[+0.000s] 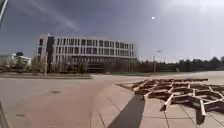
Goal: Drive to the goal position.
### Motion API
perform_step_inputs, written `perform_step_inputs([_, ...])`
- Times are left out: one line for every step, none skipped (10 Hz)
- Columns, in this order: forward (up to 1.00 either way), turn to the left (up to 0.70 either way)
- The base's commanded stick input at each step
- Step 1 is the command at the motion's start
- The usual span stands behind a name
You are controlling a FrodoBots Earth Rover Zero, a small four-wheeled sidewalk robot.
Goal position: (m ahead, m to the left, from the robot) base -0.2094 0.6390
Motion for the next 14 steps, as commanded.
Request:
perform_step_inputs([0.05, 0.00])
perform_step_inputs([0.05, 0.00])
perform_step_inputs([0.05, 0.00])
perform_step_inputs([0.05, 0.00])
perform_step_inputs([0.05, 0.00])
perform_step_inputs([0.05, 0.00])
perform_step_inputs([0.05, 0.00])
perform_step_inputs([0.05, 0.00])
perform_step_inputs([0.05, 0.00])
perform_step_inputs([0.05, 0.00])
perform_step_inputs([0.05, 0.00])
perform_step_inputs([0.05, 0.00])
perform_step_inputs([0.05, 0.00])
perform_step_inputs([0.05, 0.00])
